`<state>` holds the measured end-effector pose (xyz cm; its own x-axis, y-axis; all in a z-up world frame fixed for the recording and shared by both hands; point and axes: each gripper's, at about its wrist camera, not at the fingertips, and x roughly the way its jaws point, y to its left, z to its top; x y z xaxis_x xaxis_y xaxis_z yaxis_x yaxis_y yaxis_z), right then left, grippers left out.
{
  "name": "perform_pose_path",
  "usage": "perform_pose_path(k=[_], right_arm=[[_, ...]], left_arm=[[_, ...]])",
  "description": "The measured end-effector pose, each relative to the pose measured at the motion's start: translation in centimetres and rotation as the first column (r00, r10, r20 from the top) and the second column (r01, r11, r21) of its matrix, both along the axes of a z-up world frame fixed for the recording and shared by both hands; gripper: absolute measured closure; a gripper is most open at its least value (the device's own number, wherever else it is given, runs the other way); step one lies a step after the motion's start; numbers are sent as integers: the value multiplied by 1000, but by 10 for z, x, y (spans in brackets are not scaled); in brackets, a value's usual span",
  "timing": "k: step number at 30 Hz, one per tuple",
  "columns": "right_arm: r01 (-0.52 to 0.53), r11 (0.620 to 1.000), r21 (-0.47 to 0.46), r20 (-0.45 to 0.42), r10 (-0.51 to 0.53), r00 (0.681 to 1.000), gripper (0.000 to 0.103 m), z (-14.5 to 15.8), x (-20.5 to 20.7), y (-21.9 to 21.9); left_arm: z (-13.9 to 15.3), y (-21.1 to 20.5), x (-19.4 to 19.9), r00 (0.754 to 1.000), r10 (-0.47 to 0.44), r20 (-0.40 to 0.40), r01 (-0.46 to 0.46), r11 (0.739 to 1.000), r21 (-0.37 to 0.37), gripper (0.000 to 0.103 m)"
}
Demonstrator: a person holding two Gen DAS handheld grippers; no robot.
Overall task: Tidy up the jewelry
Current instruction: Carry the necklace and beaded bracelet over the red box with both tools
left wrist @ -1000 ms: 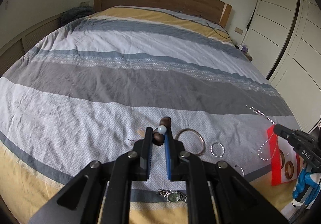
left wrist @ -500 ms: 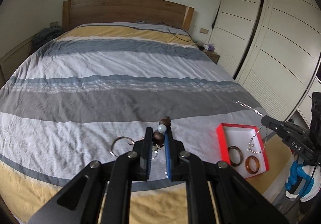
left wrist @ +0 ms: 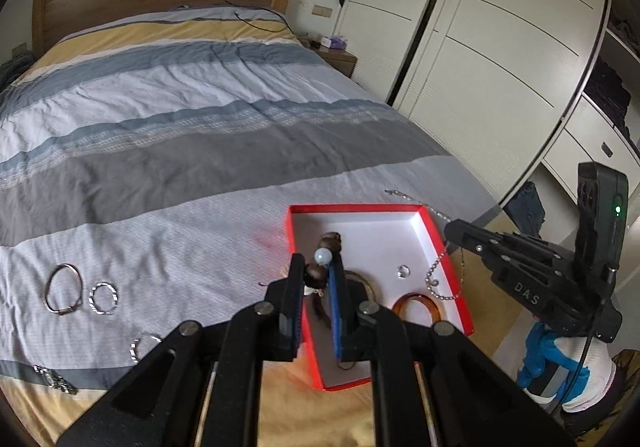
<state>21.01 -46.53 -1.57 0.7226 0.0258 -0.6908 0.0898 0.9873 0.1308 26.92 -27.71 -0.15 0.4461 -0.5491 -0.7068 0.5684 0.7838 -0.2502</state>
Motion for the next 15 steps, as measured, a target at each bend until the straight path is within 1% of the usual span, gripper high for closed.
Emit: perform_pose_path(k=[5,10,15], right_arm=[[24,1000,12,-34,-24,999,99,-30,10,-18],[57,998,29,-74,-54,996,99,-60,13,-31],[90,996,5,-106,-89,990,99,-75,10,-42]], left_arm=[[-34,-30,-7,997,-49,-59,51,998,28,93],[-68,-40,-11,990,-75,-117,83,994,69,93],[-91,-44,-15,982,-86,-166,103,990,96,92]])
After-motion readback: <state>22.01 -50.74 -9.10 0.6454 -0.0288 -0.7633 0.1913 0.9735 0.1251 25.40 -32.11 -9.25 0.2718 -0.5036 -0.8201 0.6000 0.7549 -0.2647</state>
